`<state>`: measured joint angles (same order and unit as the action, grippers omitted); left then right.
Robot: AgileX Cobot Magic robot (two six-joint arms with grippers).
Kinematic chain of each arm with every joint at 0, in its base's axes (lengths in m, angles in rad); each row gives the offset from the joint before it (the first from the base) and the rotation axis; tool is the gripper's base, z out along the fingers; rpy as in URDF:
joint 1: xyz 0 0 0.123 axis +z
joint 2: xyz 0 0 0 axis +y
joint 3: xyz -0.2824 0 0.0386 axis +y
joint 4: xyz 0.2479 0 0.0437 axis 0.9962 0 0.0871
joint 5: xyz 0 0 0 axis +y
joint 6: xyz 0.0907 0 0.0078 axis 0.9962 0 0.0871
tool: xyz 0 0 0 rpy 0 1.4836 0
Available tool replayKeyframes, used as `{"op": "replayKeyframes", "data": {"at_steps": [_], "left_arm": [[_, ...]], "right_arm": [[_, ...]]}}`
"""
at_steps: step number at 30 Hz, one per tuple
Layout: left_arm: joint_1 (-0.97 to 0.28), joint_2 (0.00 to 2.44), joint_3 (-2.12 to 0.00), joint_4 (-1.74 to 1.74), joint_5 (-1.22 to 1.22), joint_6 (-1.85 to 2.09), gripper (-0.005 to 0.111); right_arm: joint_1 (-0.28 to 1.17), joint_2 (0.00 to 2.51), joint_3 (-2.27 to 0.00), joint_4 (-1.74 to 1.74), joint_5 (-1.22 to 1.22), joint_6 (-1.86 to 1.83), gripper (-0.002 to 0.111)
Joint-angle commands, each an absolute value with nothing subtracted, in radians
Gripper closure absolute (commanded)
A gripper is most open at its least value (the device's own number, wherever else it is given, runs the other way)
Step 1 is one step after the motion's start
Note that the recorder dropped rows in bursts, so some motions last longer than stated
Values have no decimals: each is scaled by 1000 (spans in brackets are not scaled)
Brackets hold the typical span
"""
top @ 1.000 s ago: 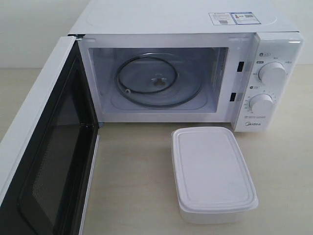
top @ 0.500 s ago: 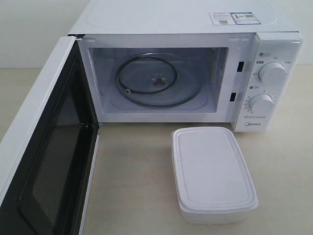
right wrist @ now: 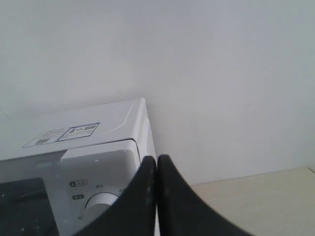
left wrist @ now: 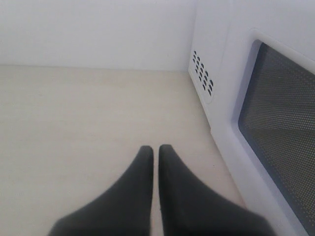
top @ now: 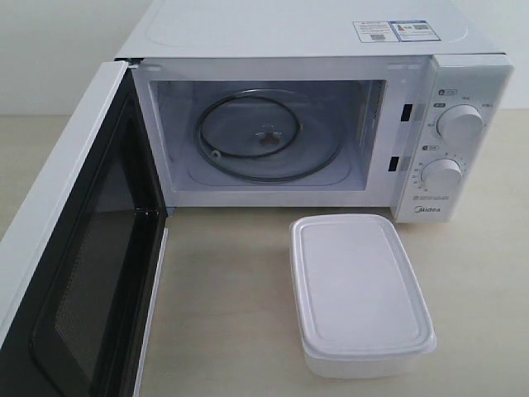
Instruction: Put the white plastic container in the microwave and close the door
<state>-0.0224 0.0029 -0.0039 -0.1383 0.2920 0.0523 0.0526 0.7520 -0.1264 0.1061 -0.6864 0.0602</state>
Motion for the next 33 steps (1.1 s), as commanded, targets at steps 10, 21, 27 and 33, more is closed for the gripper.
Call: {"op": "replayKeyframes", "data": {"at_steps": [10,21,27,33], "left_arm": [[-20,0,0,-139,295,53,102],[-20,0,0,-139,295,53,102],[-20,0,0,-139,295,53,102],[-20,0,0,-139,295,53,102]], "right_arm": [[49,753,-132,62,-696,16,109],[49,878,-162,-49,-639,16,109],[49,1030,-191,-64,-607,19,109],[49,1167,-191,-118,-614,22,109]]}}
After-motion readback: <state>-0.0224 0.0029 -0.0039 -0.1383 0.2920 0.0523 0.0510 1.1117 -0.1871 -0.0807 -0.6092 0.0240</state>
